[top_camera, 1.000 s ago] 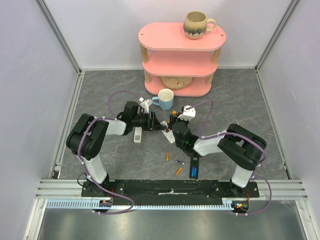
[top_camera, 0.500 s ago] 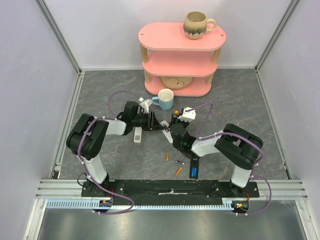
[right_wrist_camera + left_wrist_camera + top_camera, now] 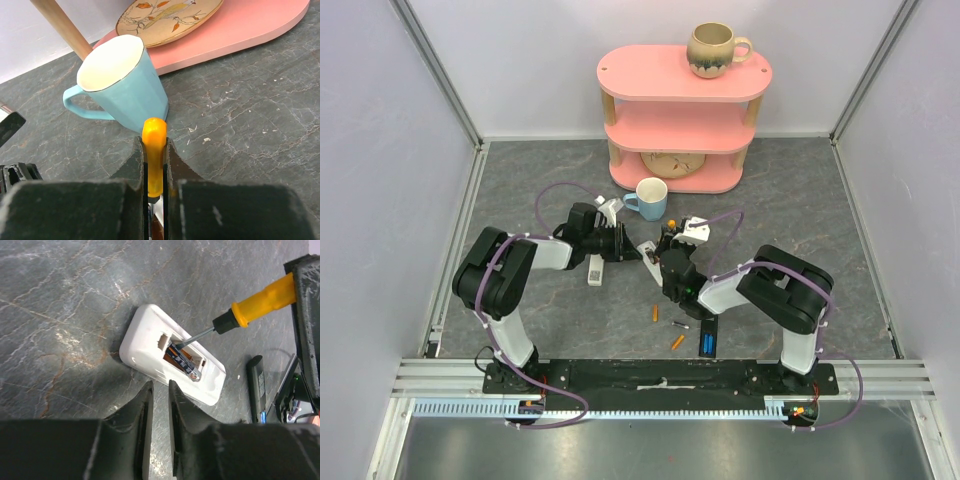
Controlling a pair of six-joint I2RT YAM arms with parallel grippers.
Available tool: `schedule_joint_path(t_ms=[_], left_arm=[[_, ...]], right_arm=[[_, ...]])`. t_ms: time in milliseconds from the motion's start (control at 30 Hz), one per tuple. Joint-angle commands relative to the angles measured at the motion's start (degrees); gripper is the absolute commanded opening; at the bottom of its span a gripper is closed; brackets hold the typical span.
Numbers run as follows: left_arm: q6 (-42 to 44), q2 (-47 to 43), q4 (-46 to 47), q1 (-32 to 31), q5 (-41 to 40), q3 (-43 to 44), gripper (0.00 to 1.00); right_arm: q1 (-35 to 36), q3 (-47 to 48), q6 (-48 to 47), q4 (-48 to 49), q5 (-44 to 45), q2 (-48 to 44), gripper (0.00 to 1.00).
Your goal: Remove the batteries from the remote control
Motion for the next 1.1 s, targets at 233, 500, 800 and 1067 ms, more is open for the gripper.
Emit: schedule_joint_path(t_ms=[233, 500, 800, 1067], left_arm=[[1.9, 1.7, -6.0, 0.4, -4.3, 4.2, 0.02], [1.9, 2.7, -7.0, 0.3, -3.8, 5.1, 0.02], [2.1, 3.7, -7.7, 0.3, -2.8, 5.9, 0.02], [2.1, 4.3, -8.1, 0.3, -2.4, 6.3, 0.02]], right_arm=[[0.2, 1.6, 0.4, 2.5, 2.2, 3.5, 0.0], [-0.1, 0.8, 3.3, 2.4, -1.8, 2.6, 0.0], [-0.5, 0.7, 4.5, -10.2, -7.1, -2.7, 0.0], [-5.4, -2.6, 7.4, -9.6, -22.6, -4.8, 0.0]])
